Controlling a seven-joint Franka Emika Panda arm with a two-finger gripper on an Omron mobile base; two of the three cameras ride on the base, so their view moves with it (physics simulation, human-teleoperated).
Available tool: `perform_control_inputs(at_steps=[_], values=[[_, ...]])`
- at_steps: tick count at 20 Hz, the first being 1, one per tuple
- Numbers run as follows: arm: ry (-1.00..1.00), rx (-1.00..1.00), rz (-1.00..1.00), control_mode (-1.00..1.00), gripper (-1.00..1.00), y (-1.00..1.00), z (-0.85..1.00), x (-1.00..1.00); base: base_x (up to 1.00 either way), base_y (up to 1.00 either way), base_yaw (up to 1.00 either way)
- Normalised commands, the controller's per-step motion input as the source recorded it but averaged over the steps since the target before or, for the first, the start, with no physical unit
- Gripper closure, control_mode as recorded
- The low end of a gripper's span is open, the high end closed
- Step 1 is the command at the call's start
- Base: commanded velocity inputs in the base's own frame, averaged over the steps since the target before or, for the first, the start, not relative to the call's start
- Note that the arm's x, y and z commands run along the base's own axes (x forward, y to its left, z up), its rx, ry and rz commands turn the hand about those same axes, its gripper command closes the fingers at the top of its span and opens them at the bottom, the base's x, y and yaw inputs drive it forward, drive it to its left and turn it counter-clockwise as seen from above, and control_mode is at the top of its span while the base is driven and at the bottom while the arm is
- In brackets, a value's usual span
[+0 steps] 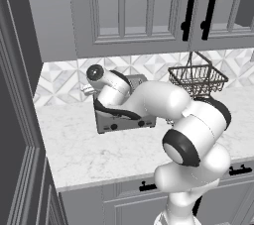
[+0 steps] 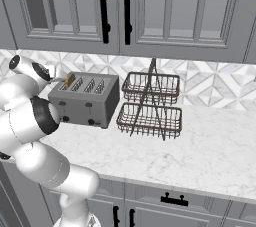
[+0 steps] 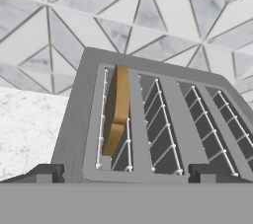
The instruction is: Start the toaster. Once the lever pops up, take the bread to the plate on the dining counter.
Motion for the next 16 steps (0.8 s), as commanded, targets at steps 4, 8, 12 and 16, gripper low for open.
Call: perform_control_inputs(at_steps=[4, 8, 12, 16], values=[[0.0, 0.0, 0.0, -1.0, -1.0, 0.0, 0.0, 0.0, 0.0, 0.0, 0.0], [0.0, 0.0, 0.0, -1.0, -1.0, 0.0, 0.0, 0.0, 0.0, 0.0, 0.0], [0.0, 0.0, 0.0, -1.0, -1.0, 0.0, 0.0, 0.0, 0.0, 0.0, 0.0], [0.0, 0.0, 0.0, -1.0, -1.0, 0.0, 0.0, 0.0, 0.0, 0.0, 0.0]])
